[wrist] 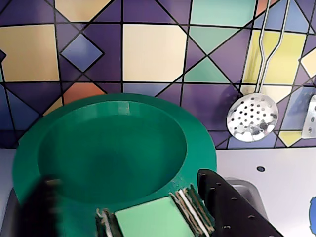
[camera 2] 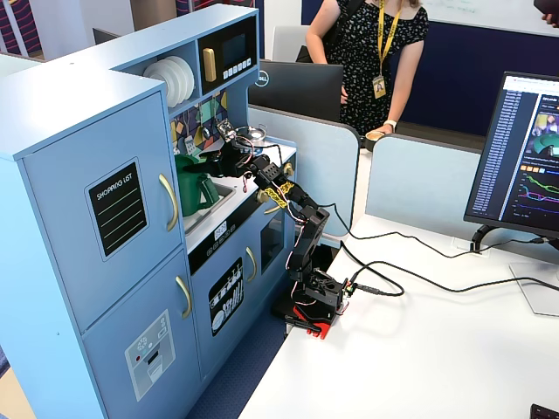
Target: Pick up the lid from the counter and put it on the green recipient
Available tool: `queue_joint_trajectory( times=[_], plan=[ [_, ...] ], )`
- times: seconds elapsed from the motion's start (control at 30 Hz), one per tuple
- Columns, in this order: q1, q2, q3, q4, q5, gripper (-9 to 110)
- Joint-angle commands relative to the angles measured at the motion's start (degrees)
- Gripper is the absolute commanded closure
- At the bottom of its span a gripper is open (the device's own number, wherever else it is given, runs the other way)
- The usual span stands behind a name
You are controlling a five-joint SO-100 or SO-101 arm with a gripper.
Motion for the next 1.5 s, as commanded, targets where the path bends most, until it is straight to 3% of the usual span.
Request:
queue_joint_trajectory(
  times=[0.0,0.27,0.63,0.8,0.9,1.17,1.47],
  plan=[
    [1.2,3.3,-6.6,0.2,0.4,63],
    [3.3,15.7,-8.3,14.2,-0.2,64],
    [1.4,51.4,40.4,19.3,4.0,71],
    [-1.1,61.3,64.0,19.7,5.2,87],
    [-2.4,63.2,75.0,20.1,1.0,97],
    [-7.6,64.9,91.8,24.0,7.5,99],
    [-8.3,72.6,99.8,44.7,11.5,99]
  ],
)
